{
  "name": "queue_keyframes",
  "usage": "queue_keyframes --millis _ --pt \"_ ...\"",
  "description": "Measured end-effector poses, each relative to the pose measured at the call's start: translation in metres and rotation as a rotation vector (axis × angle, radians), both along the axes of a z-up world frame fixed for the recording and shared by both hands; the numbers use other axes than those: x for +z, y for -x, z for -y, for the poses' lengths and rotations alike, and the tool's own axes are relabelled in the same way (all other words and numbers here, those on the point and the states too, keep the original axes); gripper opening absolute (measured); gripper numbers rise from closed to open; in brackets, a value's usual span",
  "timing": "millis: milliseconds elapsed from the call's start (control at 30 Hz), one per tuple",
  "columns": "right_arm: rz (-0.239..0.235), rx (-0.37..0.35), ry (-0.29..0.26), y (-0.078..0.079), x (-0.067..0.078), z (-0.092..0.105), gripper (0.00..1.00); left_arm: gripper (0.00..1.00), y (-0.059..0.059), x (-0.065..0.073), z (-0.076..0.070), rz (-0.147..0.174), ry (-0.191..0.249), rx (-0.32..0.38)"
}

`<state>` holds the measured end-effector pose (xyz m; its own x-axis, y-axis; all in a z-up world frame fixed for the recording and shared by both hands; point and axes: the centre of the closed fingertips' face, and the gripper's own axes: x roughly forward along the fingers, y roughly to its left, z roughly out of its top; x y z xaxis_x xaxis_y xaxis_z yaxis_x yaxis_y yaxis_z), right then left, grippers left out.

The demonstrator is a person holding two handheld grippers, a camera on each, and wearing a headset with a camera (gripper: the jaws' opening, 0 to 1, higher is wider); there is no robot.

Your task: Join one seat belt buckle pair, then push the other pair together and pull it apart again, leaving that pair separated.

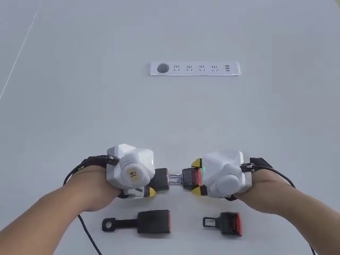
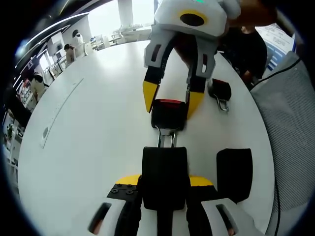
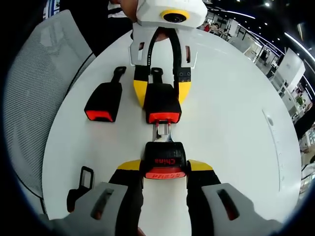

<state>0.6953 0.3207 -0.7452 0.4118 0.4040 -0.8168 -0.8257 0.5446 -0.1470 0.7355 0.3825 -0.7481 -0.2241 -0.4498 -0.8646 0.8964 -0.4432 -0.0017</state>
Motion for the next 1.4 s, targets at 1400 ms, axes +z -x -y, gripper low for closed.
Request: queue_keyframes --millis 1400 --pt "-0.025 -0.020 -0.040 -0.014 0.002 -0.022 0.29 0.34 0.000 0.000 0.001 -0.002 0.024 -0.021"
